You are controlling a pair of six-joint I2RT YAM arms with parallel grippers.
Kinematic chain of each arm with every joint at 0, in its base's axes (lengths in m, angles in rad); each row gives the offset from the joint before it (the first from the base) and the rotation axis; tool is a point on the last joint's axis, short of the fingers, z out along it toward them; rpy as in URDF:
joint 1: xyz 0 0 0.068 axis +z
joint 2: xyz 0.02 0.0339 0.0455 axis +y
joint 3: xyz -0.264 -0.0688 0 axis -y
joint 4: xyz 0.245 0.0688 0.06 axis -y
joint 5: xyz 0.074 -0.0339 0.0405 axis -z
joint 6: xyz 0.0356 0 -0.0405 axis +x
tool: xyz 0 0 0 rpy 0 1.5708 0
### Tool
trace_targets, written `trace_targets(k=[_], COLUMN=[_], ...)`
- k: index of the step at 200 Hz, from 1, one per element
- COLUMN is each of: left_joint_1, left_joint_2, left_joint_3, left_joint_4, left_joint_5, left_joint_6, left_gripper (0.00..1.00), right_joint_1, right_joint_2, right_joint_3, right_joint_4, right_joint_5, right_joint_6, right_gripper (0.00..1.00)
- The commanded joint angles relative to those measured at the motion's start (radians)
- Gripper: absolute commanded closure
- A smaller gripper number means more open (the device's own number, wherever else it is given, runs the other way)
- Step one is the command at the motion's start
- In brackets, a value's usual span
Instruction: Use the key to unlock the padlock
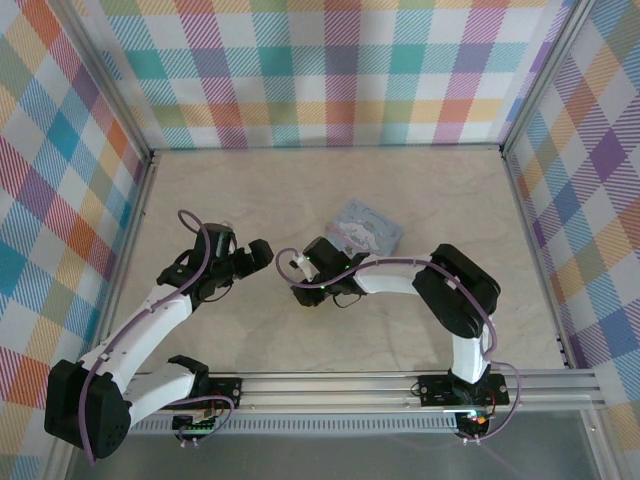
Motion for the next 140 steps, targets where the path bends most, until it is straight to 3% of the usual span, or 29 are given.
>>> trace_targets(k=[1, 38, 39, 41, 43, 46, 64, 90, 121, 140], left_joint_1=[0.006, 0.006, 0.006, 0.006, 0.006, 0.006, 0.006, 0.006, 0.010, 0.046], left_joint_2=[0.002, 0.029, 0.030, 0.031, 0.032, 0.035, 0.061, 0.127, 0.166, 0.200], left_joint_3=[-0.011, 0.040, 0.043, 0.046, 0.050, 0.058, 0.094, 0.167, 0.189, 0.200], left_joint_4=[0.014, 0.009, 0.010, 0.010, 0.009, 0.009, 0.027, 0.071, 0.122, 0.147], left_joint_5=[0.000, -0.032, -0.033, -0.036, -0.039, -0.043, -0.073, -0.042, -0.183, -0.188], left_joint_6=[-0.011, 0.008, 0.009, 0.011, 0.014, 0.018, 0.051, 0.217, 0.383, 0.462], left_gripper=[0.00, 0.00, 0.00, 0.00, 0.00, 0.00, 0.00, 0.00, 0.00, 0.00], right_joint_1=[-0.001, -0.066, -0.067, -0.074, -0.080, -0.089, -0.143, -0.267, -0.453, -0.539], right_joint_2=[-0.046, -0.210, -0.215, -0.226, -0.237, -0.254, -0.352, -0.469, -0.575, -0.633], right_joint_3=[0.015, -0.022, -0.023, -0.026, -0.029, -0.033, -0.054, -0.068, -0.125, -0.197], right_joint_4=[-0.028, -0.088, -0.089, -0.092, -0.096, -0.101, -0.123, -0.158, -0.123, -0.064], right_joint_5=[0.017, 0.074, 0.076, 0.080, 0.082, 0.085, 0.144, 0.274, 0.409, 0.482], right_joint_6=[0.012, 0.038, 0.038, 0.039, 0.040, 0.040, 0.039, 0.066, 0.098, 0.106], right_gripper=[0.58, 0.37, 0.34, 0.16, 0.05, 0.00, 0.00, 0.01, 0.00, 0.00])
